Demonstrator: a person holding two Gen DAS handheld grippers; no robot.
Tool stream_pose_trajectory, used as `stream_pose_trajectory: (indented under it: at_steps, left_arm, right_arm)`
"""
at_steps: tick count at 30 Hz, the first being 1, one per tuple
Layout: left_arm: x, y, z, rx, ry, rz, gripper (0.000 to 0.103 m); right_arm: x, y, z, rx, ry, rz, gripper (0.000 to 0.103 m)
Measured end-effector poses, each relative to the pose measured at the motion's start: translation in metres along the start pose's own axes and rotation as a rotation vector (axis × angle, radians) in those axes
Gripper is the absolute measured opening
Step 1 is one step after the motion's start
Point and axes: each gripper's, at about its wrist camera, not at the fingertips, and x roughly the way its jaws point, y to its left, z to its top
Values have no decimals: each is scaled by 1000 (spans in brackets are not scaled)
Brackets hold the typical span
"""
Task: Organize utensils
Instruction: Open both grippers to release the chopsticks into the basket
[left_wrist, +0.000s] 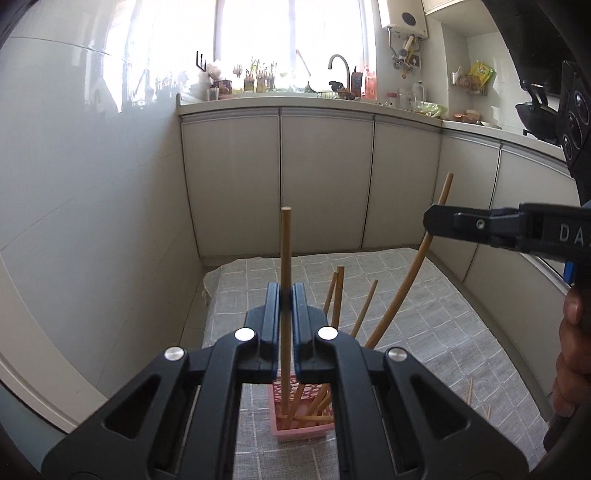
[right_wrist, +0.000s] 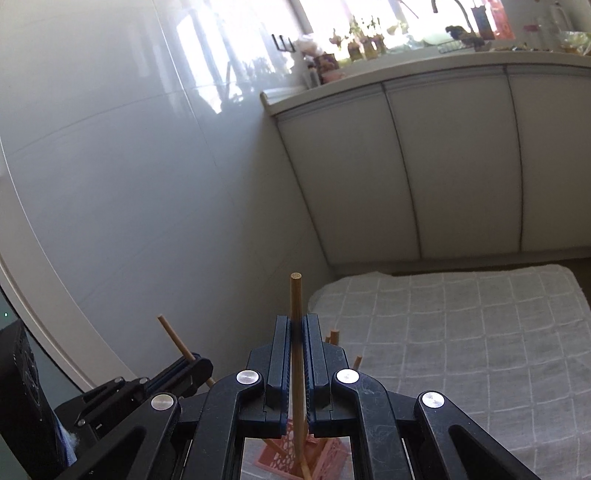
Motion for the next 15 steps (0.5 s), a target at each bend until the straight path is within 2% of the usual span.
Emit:
stream_pose_trajectory:
  at_steps: [7,15]
  left_arm:
    - [29,-2,-12,5,127,-7,7]
    - [34,0,-16,-39,161,-23,7]
  right_arm:
    - [41,-15,-14,-1,121,12,5]
    - [64,-27,-24,14,191,7,7]
